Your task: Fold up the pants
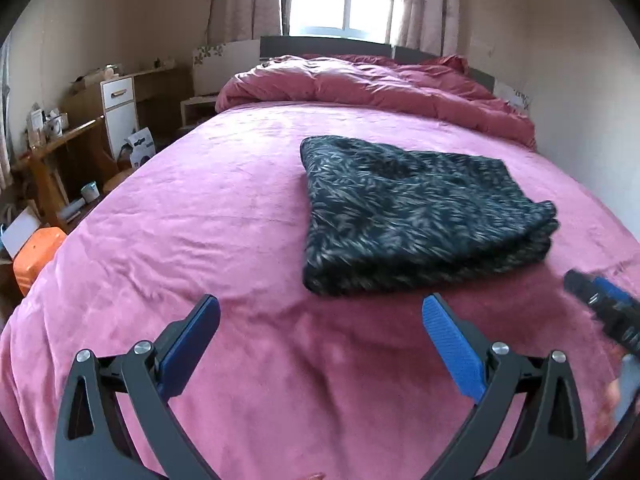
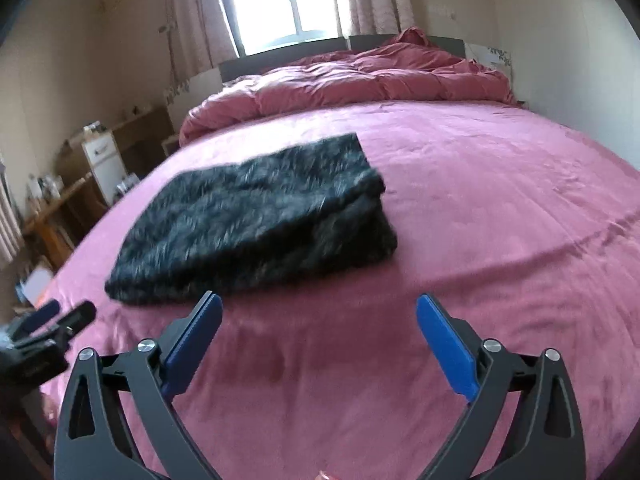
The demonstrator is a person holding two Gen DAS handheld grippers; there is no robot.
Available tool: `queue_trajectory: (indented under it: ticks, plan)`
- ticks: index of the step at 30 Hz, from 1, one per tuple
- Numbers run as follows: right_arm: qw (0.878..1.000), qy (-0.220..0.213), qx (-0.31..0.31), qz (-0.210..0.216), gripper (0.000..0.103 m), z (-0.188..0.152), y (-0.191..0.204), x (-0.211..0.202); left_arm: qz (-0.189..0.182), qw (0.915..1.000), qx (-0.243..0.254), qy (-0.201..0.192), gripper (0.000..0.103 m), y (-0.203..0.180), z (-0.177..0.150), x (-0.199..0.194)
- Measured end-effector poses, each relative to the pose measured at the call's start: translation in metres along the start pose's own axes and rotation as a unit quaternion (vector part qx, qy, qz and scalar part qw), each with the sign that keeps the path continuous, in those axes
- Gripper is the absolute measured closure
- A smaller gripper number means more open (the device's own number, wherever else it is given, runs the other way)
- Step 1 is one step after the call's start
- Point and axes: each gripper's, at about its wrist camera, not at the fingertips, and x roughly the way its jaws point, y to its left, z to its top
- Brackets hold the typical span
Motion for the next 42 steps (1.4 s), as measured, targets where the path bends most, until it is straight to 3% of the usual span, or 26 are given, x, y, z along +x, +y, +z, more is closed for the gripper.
queue_trajectory:
  ticks: [6, 15, 27, 42]
  plan:
    - [1.000, -0.003, -0.023, 0.000, 0.006, -0.012, 0.014, -0.009, 0.014, 0.9995, 0.015, -0.025, 0.002, -0.009, -0.009, -0.019]
    - [0.999, -0.009, -0.040, -0.004, 0.006, -0.016, 0.022, -0.013, 0.026, 0.9989, 0.031, -0.024, 0.002, -0.020, -0.017, -0.021]
    - [0.999, -0.006, -0.041, -0.003, 0.006, -0.017, 0.025, -0.014, 0.006, 0.9999, -0.006, -0.006, 0.002, -0.009, -0.019, -0.019]
    - [0.999, 0.007, -0.032, 0.003, 0.006, -0.017, 0.023, -0.010, 0.004, 1.0000, 0.006, -0.003, 0.002, -0.014, -0.020, -0.020]
